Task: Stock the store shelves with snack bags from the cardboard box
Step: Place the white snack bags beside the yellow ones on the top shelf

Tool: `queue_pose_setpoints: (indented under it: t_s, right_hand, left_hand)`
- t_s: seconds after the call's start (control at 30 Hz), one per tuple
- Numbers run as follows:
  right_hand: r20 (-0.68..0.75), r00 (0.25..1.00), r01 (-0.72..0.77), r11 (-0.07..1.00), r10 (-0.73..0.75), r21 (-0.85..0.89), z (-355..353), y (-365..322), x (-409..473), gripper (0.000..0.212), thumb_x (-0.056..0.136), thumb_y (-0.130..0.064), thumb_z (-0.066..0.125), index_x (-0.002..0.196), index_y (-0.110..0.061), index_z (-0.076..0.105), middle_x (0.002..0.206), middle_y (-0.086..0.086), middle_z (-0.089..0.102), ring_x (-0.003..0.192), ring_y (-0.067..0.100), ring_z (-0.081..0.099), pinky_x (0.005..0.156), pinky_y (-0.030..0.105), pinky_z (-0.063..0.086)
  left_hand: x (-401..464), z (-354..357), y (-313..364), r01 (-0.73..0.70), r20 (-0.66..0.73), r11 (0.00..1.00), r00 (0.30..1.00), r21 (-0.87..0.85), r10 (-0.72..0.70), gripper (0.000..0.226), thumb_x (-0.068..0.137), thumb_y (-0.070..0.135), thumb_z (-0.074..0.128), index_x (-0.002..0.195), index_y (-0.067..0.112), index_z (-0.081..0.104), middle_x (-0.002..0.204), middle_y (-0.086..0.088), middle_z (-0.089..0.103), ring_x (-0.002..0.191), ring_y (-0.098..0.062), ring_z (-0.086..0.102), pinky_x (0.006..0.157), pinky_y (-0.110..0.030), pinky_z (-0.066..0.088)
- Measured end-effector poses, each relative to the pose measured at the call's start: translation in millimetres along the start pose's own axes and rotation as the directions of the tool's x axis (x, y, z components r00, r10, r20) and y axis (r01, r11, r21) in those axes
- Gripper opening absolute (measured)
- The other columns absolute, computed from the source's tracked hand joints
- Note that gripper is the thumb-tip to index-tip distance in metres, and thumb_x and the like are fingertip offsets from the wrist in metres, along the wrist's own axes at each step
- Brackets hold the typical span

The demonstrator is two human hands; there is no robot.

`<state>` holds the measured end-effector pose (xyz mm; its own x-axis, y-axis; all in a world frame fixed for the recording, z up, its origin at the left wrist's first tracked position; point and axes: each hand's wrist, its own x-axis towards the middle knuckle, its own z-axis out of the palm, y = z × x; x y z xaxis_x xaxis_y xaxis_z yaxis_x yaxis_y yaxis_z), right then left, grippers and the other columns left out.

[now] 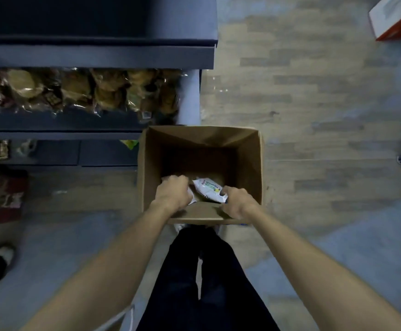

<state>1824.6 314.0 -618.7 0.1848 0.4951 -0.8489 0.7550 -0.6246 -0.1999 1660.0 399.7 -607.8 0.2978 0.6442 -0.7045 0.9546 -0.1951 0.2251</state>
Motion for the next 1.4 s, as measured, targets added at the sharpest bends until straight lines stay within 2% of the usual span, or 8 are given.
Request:
queue_pose_setpoints:
  t_s: [0.33,0.57,0.77,0.9,1.0,1.1,1.27,1.4]
  right_hand:
    - [0.379,0.924,0.144,0.963,-0.049,-0.227,44.6,-1.5,132.1,0.059,0.097,-0.034,0.045,0.152,-0.027,0.028,0.157,0.006,0.033,0.142,0.029,0.033,0.117,0.037,0.027]
    - [0.106,0.988,0.148,0.898,-0.113,-0.414,21.4,19.2,164.7,0.071,0.094,-0.025,0.055,0.154,-0.018,0.02,0.162,0.009,0.012,0.145,0.033,0.021,0.116,0.041,0.027]
    - [-0.122,0.988,0.053,0.953,-0.094,-0.299,28.6,12.8,162.8,0.049,0.096,-0.02,0.056,0.14,-0.012,0.037,0.141,0.015,0.039,0.128,0.033,0.042,0.097,0.04,0.043]
    - [-0.167,0.947,0.209,0.92,-0.276,-0.332,44.9,14.5,155.8,0.041,0.093,-0.005,0.051,0.133,-0.013,0.047,0.13,0.012,0.049,0.117,0.033,0.052,0.085,0.04,0.048]
    - [-0.126,0.95,0.232,0.915,-0.286,-0.33,58.6,17.3,152.9,0.048,0.088,-0.005,0.059,0.133,-0.013,0.045,0.132,0.011,0.048,0.12,0.031,0.05,0.091,0.04,0.046]
    - [-0.201,0.946,0.158,0.904,-0.254,-0.398,68.2,19.8,158.1,0.052,0.089,-0.004,0.055,0.138,-0.011,0.037,0.142,0.012,0.04,0.13,0.034,0.039,0.1,0.042,0.04]
    - [-0.233,0.948,0.084,0.878,-0.217,-0.472,66.3,22.5,167.5,0.05,0.097,-0.01,0.04,0.145,-0.013,0.026,0.145,0.017,0.035,0.124,0.036,0.045,0.092,0.043,0.044]
    - [-0.26,0.958,0.031,0.948,-0.118,-0.316,53.3,18.2,173.9,0.059,0.094,-0.004,0.049,0.147,-0.012,0.023,0.137,0.016,0.044,0.118,0.033,0.054,0.088,0.038,0.048]
  left_hand:
    - [119.2,91.5,-31.7,0.383,0.215,0.91,0.913,-0.159,-0.347,0.051,0.092,0.024,0.059,0.137,0.007,0.045,0.139,-0.016,0.049,0.125,-0.033,0.05,0.1,-0.035,0.043]
    - [135.6,111.7,-22.9,0.423,0.162,0.872,0.905,-0.244,-0.394,0.069,0.088,0.024,0.06,0.148,0.016,0.025,0.147,-0.022,0.029,0.125,-0.039,0.046,0.101,-0.038,0.043]
    - [140.5,128.7,-0.6,0.099,-0.076,0.99,0.991,-0.097,-0.106,0.073,0.085,0.028,0.062,0.147,0.012,0.027,0.152,-0.013,0.028,0.135,-0.036,0.034,0.113,-0.041,0.025]
    - [149.7,134.7,-3.3,0.025,-0.168,0.984,0.984,-0.179,-0.056,0.058,0.082,0.011,0.058,0.138,0.007,0.041,0.145,-0.013,0.04,0.133,-0.035,0.036,0.11,-0.037,0.026]
    - [147.1,132.9,-3.9,0.117,-0.316,0.911,0.914,-0.395,-0.254,0.053,0.08,0.007,0.061,0.13,0.006,0.044,0.135,-0.017,0.041,0.111,-0.04,0.052,0.093,-0.041,0.044]
    - [150.7,130.6,-1.9,0.339,-0.169,0.741,0.839,-0.579,-0.517,0.078,0.081,0.028,0.074,0.142,0.006,0.031,0.14,-0.022,0.034,0.117,-0.044,0.05,0.098,-0.047,0.044]
    - [160.2,135.0,5.8,0.433,0.0,0.616,0.818,-0.658,-0.575,0.09,0.083,0.033,0.074,0.149,0.011,0.019,0.14,-0.021,0.043,0.126,-0.039,0.046,0.097,-0.042,0.041]
    - [163.4,135.6,1.1,0.446,0.052,0.492,0.778,-0.748,-0.626,0.082,0.081,0.018,0.074,0.146,0.02,0.024,0.135,-0.018,0.051,0.119,-0.039,0.052,0.098,-0.041,0.045]
